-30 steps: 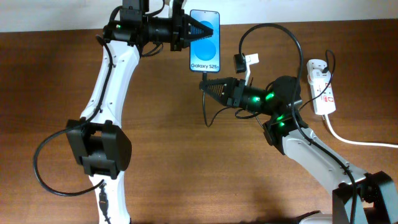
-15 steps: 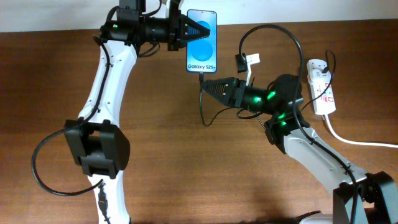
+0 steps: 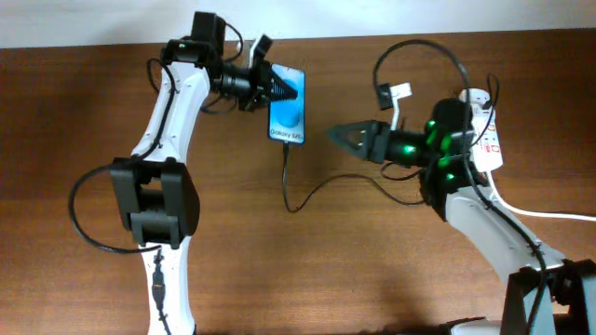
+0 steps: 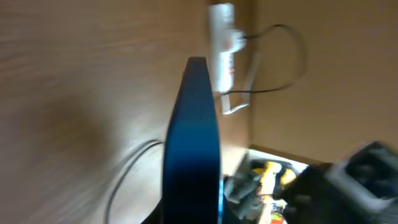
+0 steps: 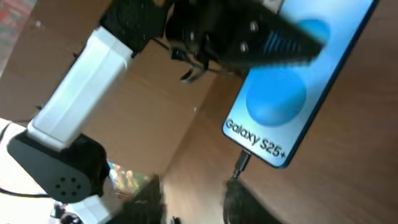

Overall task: Plug charger to phone and switch on socket
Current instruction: 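Release the plug and lower the phone flat onto the table with left gripper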

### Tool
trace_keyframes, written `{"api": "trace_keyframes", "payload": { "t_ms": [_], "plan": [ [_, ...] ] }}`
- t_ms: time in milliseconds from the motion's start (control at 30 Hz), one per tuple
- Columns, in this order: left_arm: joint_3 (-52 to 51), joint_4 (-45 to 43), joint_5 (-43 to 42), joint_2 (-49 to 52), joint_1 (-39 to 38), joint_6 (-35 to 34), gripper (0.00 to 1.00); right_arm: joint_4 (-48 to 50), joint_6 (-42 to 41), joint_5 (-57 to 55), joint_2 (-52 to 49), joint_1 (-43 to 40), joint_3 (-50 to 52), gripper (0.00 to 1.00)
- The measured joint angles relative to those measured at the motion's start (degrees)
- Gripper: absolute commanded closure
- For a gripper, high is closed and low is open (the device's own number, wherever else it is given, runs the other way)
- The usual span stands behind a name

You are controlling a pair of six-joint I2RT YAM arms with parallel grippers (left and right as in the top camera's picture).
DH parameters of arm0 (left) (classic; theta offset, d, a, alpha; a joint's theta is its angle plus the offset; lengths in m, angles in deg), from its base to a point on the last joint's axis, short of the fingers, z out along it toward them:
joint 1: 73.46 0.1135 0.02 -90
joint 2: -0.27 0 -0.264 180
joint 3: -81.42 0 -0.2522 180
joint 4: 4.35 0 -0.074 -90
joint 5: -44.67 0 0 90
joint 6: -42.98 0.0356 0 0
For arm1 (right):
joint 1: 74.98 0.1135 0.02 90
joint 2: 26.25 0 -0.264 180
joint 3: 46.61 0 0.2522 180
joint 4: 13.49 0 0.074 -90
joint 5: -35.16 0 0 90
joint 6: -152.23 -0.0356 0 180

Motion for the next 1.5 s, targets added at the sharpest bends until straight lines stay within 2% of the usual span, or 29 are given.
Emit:
{"api": "trace_keyframes", "payload": {
  "t_ms": [167,267,333,467,700,833,933,1033,1167,1500],
  "plan": [
    [-0.02,7.13,14.67,0.33,-0.02,4.68,1.0,-5.88,3.78,0.74,0.0,-1.36,-0.37,0.71],
    [-0.02,7.76,20.0,0.33,0.0,5.57,1.0,-31.85,12.13,-4.85,-0.04,-1.6,-6.14,0.71],
    [-0.02,8.35,23.06,0.33,-0.02,5.86,1.0,-50.53,21.7,-14.01,-0.07,-1.11,-13.81,0.71],
    [-1.9,8.02,26.29,0.33,-0.07,5.86,1.0,-64.54,29.86,-27.17,-0.11,-0.02,-25.14,0.71],
    [-4.96,2.25,25.59,8.46,-0.33,4.26,1.0,-67.45,32.92,-34.01,-0.13,0.04,-26.91,0.7],
    [-4.98,1.11,25.92,8.57,-0.33,4.09,0.99,-67.76,32.92,-34.95,-0.13,0.04,-26.91,0.7],
    [-4.98,1.11,25.99,8.57,-0.33,4.11,0.92,-67.8,32.92,-35.08,-0.13,0.04,-26.91,0.7],
    [-4.98,1.49,26.67,8.57,-0.35,4.22,0.73,-68.0,32.96,-35.1,-0.13,0.04,-26.91,0.7],
    [-4.98,1.88,28.52,8.57,-0.39,3.5,0.61,-68.46,32.94,-35.1,-0.13,0.04,-26.91,0.7],
    [-4.7,2.08,35.67,8.55,-0.83,3.45,0.55,-68.65,32.94,-35.1,-0.13,0.04,-26.91,0.7]
  ]
}}
